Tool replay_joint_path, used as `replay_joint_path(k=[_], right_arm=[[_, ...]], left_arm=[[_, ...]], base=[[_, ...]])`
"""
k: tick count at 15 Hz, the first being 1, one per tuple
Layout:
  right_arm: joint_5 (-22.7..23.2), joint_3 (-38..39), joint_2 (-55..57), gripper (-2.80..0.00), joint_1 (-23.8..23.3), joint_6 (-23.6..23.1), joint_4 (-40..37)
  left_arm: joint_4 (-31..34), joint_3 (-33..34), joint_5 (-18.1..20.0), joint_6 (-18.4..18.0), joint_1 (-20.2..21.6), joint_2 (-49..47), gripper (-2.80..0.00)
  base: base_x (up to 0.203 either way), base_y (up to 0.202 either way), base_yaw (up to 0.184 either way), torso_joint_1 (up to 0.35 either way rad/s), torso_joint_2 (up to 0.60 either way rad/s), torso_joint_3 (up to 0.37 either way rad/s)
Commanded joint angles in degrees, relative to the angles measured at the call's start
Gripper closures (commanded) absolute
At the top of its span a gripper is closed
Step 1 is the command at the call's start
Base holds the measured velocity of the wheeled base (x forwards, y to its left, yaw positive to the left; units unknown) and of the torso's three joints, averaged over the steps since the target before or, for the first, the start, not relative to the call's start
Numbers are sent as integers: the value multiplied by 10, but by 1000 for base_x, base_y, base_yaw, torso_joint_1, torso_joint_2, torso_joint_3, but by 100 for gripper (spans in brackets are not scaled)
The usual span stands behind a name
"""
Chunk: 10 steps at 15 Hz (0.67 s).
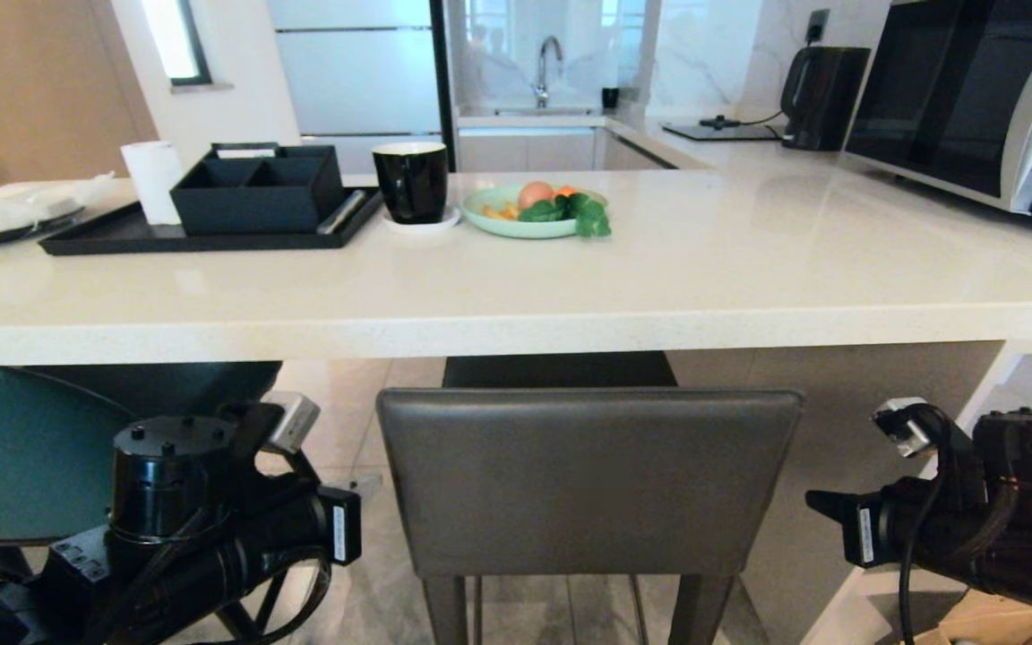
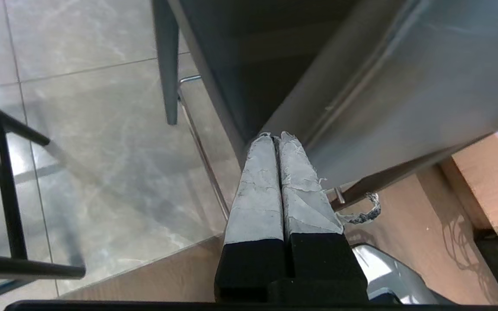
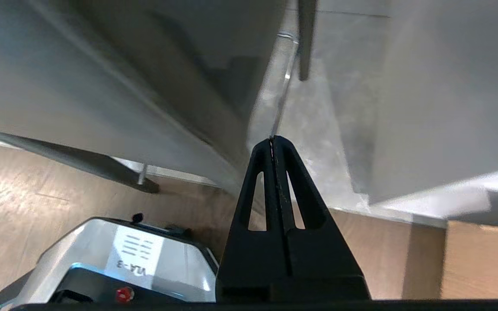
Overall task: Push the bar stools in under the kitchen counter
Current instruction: Pull the gray chair out from under the dining table
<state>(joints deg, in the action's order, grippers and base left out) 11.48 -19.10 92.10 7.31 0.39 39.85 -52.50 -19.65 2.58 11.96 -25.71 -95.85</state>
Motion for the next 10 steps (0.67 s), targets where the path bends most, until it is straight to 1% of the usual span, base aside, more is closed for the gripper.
replay_joint_path(k=[1, 3, 6, 7, 8, 9, 10], right_arm=[[-6, -4, 10, 0, 18, 3, 12], [-25, 2, 9, 0, 24, 4, 30], [-39, 45, -28, 0, 20, 6, 36], [-40, 57, -31, -280, 18, 9, 37], [-39, 58, -32, -280, 18, 27, 37], [-37, 59, -29, -280, 17, 36, 43], [-35, 60, -23, -280, 11, 39, 57]], left_arm=[[-3, 0, -1, 2, -4, -3, 0], [-3, 1, -2, 2, -7, 6, 0], [-1, 28, -3, 7, -6, 51, 0], [-1, 40, -9, 8, -6, 53, -280], [-1, 49, -16, 8, -5, 50, -280], [-3, 64, -15, 9, -4, 52, -280], [-16, 81, -4, 9, -6, 56, -280]], base=[[0, 0, 0, 0, 0, 0], [0, 0, 0, 0, 0, 0], [0, 0, 0, 0, 0, 0], [0, 0, 0, 0, 0, 0], [0, 0, 0, 0, 0, 0], [0, 0, 0, 0, 0, 0], [0, 0, 0, 0, 0, 0]])
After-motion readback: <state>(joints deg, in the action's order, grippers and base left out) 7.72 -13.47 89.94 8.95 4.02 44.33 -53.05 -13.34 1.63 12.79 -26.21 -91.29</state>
